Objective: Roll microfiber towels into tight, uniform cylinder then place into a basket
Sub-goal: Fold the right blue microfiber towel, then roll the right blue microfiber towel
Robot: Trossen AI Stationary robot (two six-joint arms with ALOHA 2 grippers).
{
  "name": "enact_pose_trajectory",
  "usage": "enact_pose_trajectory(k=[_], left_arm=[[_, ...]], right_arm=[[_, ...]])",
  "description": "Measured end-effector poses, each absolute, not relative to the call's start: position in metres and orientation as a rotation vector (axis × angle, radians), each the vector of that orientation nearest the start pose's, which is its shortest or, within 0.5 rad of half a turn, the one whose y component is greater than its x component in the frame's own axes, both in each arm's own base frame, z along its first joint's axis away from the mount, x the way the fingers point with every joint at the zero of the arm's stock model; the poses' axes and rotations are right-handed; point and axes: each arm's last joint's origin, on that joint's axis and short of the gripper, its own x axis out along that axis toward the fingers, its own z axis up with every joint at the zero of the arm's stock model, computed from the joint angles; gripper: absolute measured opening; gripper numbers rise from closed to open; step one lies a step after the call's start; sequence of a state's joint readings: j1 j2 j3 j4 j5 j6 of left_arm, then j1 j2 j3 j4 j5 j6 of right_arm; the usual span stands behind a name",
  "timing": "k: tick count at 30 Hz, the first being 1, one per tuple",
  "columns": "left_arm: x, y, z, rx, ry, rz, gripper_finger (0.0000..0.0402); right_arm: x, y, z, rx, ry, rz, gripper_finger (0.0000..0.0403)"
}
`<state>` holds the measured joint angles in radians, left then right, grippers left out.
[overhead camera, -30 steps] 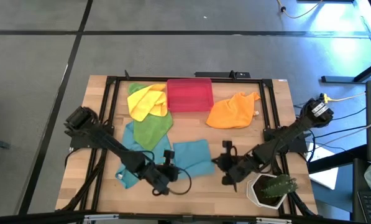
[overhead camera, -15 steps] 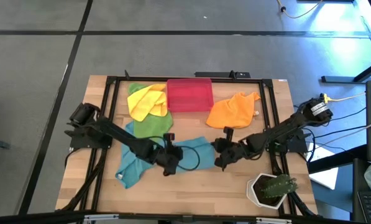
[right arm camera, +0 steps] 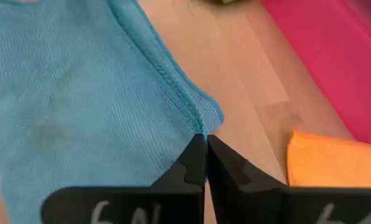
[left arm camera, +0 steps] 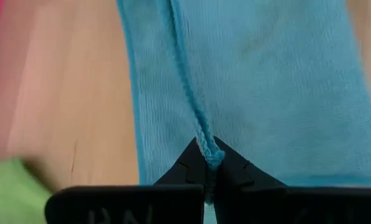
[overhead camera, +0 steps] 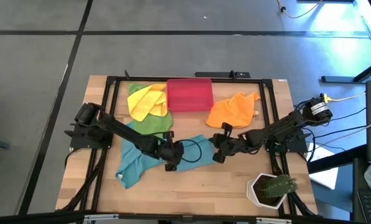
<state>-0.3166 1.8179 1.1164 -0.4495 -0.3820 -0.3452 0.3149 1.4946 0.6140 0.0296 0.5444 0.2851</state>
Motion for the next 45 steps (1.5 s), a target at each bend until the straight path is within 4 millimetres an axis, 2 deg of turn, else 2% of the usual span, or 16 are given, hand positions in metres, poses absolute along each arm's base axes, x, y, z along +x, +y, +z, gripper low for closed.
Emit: enact_pose_trajectory(k=[8,13,22,29,35,38,45], left_arm=[[0.331,-0.097,0.16,0.1,1.048,0.326,0.0],[0.334,-0.091,0.159,0.053,1.035,0.39,0.0006],[0.335,-0.087,0.156,0.055,1.023,0.443,0.0075],[0.326,-0.086,0.164,0.094,0.974,0.584,0.0127],[0.307,-0.089,0.187,0.081,0.903,0.712,0.014],[0.305,-0.097,0.196,0.079,0.863,0.664,0.0139],[0.314,-0.11,0.201,0.066,0.785,0.552,0.014]], right_arm=[[0.258,0.065,0.149,-0.095,0.705,-0.322,0.0013],[0.258,0.063,0.15,-0.102,0.681,-0.391,0.0034],[0.257,0.062,0.149,-0.115,0.679,-0.423,0.0093],[0.254,0.065,0.148,-0.136,0.706,-0.41,0.0143],[0.259,0.079,0.157,-0.165,0.657,-0.352,0.0139],[0.26,0.085,0.159,-0.138,0.636,-0.291,0.0129],[0.258,0.092,0.159,-0.126,0.642,-0.23,0.0116]])
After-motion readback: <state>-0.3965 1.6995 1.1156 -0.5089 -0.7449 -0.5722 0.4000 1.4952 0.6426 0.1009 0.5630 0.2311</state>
